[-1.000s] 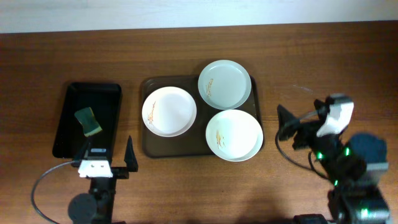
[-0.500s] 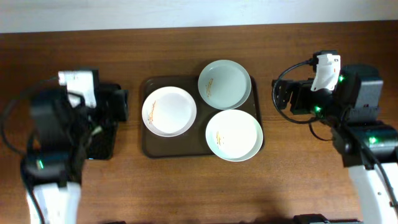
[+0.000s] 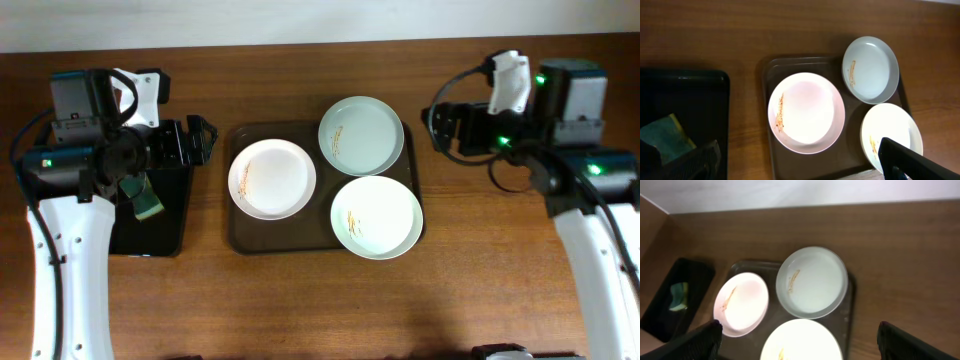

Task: Clean dirty plates on tray and stack at the side

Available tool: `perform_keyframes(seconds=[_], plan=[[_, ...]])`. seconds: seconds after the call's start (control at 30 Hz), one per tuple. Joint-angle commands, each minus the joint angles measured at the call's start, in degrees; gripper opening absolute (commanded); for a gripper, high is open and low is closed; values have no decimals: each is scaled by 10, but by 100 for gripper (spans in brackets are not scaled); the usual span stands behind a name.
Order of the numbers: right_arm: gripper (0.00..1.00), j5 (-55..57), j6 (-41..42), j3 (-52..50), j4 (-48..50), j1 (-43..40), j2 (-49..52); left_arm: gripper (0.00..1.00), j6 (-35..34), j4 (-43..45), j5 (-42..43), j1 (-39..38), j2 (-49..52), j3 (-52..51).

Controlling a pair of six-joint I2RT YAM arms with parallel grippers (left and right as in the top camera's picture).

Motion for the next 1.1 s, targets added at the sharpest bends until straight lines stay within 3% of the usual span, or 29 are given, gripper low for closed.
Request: perform_keyframes(seconds=[0.0,0.13,0.27,0.4,0.53,0.8,1.07], plan=[[99,36,93,16,10,70,57,99,19,-2,-23,-2,7,12],[99,86,149,42,18,155,136,99,-25,-7,-96,-1,15,12],[93,86,204,57,37,199,212,99,-48,-6,-167,10,15,12],[76,106,249,57,52,246,283,99,-56,-6,-169,54,21,7],[65,125,259,57,82,274,333,99,-56,-8,-169,71,63,-3],[54,129,285,57,106,300,420,99,-56,0,-174,71,164,-5],[50,151,286,57,134,318,464,99,-56,16,-198,71,173,-5]])
